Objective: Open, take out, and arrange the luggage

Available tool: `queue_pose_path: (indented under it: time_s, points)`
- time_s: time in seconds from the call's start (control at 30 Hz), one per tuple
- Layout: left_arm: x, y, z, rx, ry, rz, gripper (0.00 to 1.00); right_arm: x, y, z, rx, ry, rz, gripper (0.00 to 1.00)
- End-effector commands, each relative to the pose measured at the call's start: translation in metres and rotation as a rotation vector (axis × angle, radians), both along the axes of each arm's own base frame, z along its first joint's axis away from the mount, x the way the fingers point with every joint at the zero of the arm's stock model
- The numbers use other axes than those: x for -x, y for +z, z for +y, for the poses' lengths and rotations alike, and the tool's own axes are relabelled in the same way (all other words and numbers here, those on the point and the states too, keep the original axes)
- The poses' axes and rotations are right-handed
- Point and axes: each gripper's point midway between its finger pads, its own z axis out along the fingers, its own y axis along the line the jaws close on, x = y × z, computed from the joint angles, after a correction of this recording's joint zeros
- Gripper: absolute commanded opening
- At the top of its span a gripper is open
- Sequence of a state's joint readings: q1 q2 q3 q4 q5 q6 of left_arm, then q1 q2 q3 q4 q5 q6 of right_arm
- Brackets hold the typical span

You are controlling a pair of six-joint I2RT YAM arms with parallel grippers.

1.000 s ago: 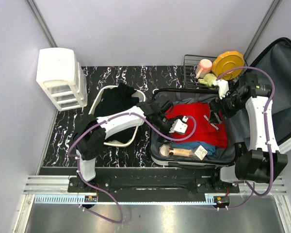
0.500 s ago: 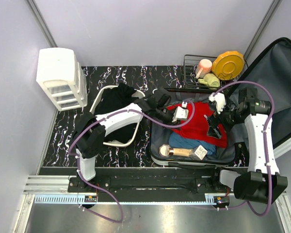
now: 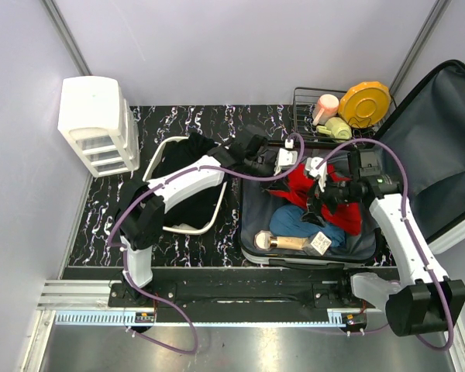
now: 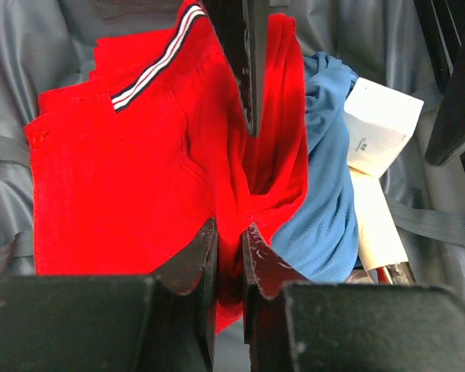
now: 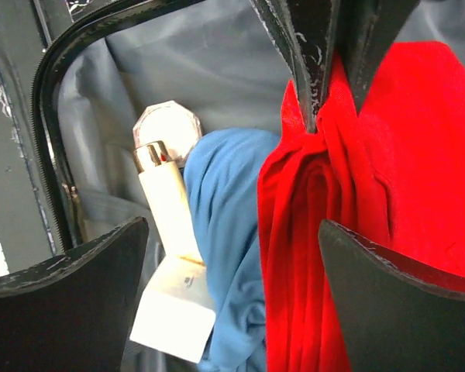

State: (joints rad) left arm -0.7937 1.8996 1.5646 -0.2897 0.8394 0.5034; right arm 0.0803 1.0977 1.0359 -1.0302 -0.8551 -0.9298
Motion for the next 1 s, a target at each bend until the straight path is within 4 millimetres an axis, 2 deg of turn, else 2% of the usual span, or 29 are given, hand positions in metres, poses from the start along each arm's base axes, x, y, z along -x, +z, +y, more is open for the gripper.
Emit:
queue_pose_path:
  time_s: [0.0, 0.07, 0.17, 0.27, 0.33, 0.37, 0.4, 0.43, 0.5, 0.53, 0.63, 0.67, 0.8, 0.9, 0.97]
  points:
    - [-0.019, 0.051, -0.01, 0.147, -0.017, -0.083, 0.0, -0.035, -0.003, 0.012, 0.026, 0.004, -0.125, 1.0]
    - [-0.017, 0.052, -0.008, 0.15, -0.028, -0.081, 0.0, -0.047, -0.018, 0.009, 0.091, -0.016, -0.135, 1.0]
    - [-0.014, 0.052, -0.007, 0.15, -0.038, -0.085, 0.0, -0.069, -0.031, 0.002, 0.155, -0.061, -0.198, 1.0]
    - [-0.015, 0.05, -0.007, 0.145, -0.042, -0.083, 0.0, -0.084, -0.034, -0.006, 0.204, -0.086, -0.239, 0.99]
    - [-0.015, 0.05, -0.006, 0.144, -0.041, -0.087, 0.0, -0.088, -0.026, -0.008, 0.213, -0.098, -0.278, 0.99]
    - [-0.016, 0.048, -0.006, 0.137, -0.036, -0.085, 0.0, -0.087, -0.021, -0.008, 0.212, -0.097, -0.292, 0.99]
    - [-0.016, 0.048, -0.006, 0.137, -0.036, -0.085, 0.0, -0.076, -0.02, -0.009, 0.213, -0.082, -0.265, 0.99]
    - [-0.018, 0.049, -0.005, 0.137, -0.031, -0.085, 0.0, -0.07, -0.001, -0.008, 0.211, -0.043, -0.321, 0.98]
    - [-0.019, 0.046, -0.005, 0.132, -0.026, -0.074, 0.0, -0.042, 0.017, 0.0, 0.155, 0.028, -0.313, 0.99]
    - [-0.021, 0.045, -0.005, 0.13, -0.022, -0.069, 0.0, -0.033, 0.035, 0.002, 0.129, 0.043, -0.361, 1.0]
    - [-0.022, 0.047, -0.006, 0.134, -0.023, -0.063, 0.0, -0.019, 0.046, 0.009, 0.082, 0.076, -0.378, 1.0]
    - [-0.022, 0.047, -0.006, 0.136, -0.024, -0.063, 0.0, -0.02, 0.045, 0.009, 0.086, 0.079, -0.378, 1.0]
    - [-0.022, 0.049, -0.007, 0.142, -0.032, -0.062, 0.0, -0.047, 0.042, 0.017, 0.093, 0.033, -0.364, 1.0]
    - [-0.021, 0.051, -0.006, 0.143, -0.03, -0.063, 0.0, -0.058, 0.03, 0.026, 0.093, 0.062, -0.337, 1.0]
    - [-0.02, 0.052, -0.005, 0.142, -0.028, -0.066, 0.0, -0.062, 0.011, 0.029, 0.132, 0.116, -0.32, 1.0]
